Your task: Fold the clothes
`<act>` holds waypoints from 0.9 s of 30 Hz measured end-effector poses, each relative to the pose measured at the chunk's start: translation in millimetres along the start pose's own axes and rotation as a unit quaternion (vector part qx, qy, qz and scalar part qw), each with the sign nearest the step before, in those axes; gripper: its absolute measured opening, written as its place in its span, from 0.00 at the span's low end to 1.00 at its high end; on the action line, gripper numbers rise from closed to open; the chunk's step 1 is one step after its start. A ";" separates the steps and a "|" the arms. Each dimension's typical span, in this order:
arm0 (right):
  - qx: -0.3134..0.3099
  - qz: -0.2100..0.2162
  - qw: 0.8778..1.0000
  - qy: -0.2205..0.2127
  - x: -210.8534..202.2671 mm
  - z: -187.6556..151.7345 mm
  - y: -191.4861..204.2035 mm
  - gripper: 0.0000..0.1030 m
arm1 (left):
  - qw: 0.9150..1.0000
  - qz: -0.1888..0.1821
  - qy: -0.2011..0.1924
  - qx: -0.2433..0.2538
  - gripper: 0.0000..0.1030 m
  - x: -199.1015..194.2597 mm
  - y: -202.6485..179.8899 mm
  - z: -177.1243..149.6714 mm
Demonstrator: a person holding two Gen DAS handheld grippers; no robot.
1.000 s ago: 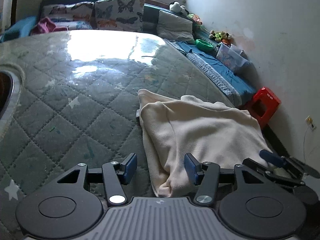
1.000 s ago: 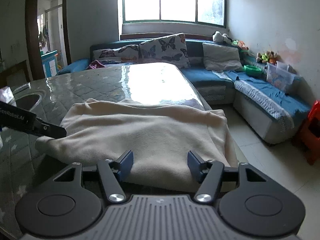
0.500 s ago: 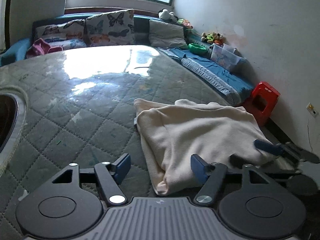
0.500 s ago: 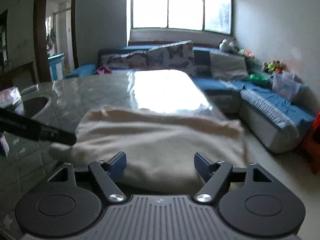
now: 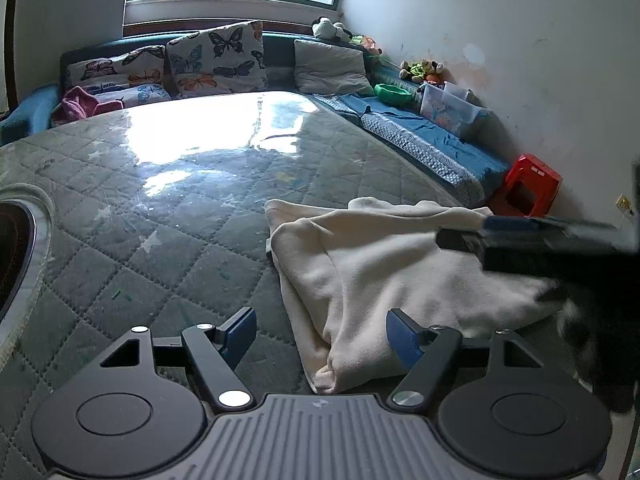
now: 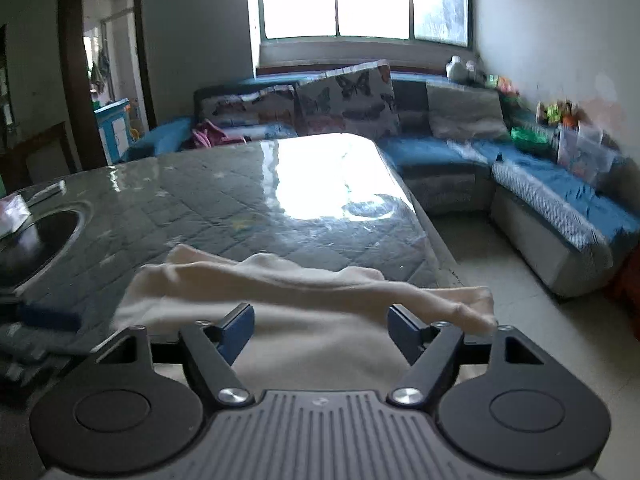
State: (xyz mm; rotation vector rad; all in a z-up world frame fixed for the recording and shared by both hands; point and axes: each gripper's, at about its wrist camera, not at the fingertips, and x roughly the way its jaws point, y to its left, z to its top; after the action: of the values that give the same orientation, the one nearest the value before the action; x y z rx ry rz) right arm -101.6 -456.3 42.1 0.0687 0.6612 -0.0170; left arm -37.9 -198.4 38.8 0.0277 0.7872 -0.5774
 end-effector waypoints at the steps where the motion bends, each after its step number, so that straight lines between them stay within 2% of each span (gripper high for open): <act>1: 0.003 -0.002 1.000 0.006 6.0 2.7 -1.8 0.68 | 1.000 0.000 0.002 0.001 0.72 1.1 0.3 0.3; 3: 0.005 -0.007 1.000 0.018 18.8 8.5 -4.2 0.65 | 1.000 -0.001 0.004 0.002 0.72 2.1 0.0 0.0; 8: -0.005 -0.021 0.999 0.040 42.0 11.2 -2.1 0.67 | 1.000 -0.006 0.008 0.003 0.74 5.6 3.0 -0.3; 13: -0.038 -0.028 0.998 0.029 39.3 14.3 13.5 0.67 | 1.000 -0.010 0.007 0.007 0.77 4.6 4.9 -0.7; 15: -0.055 -0.015 0.998 0.022 35.8 15.6 21.9 0.72 | 1.000 -0.013 0.002 0.008 0.80 2.4 5.6 0.2; 20: -0.091 0.002 0.996 0.023 46.6 19.8 44.9 0.75 | 1.000 -0.016 -0.009 0.015 0.87 -3.3 6.1 1.3; 22: -0.099 -0.001 0.995 0.029 56.8 20.5 51.2 0.78 | 1.000 -0.018 -0.011 0.014 0.88 -4.3 7.2 0.7; 24: -0.103 -0.003 0.994 0.033 64.7 20.5 55.1 0.87 | 1.000 -0.018 -0.012 0.013 0.91 -5.6 9.4 -0.3; 27: -0.107 -0.005 0.994 0.031 68.7 22.9 60.1 0.89 | 1.000 -0.018 -0.016 0.011 0.98 -8.3 13.9 -1.2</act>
State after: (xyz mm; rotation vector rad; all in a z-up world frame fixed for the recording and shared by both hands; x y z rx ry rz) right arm -31.0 -397.6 21.5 -0.1414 0.7215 0.0474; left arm -36.4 -182.4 41.0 0.0248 0.7523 -0.6190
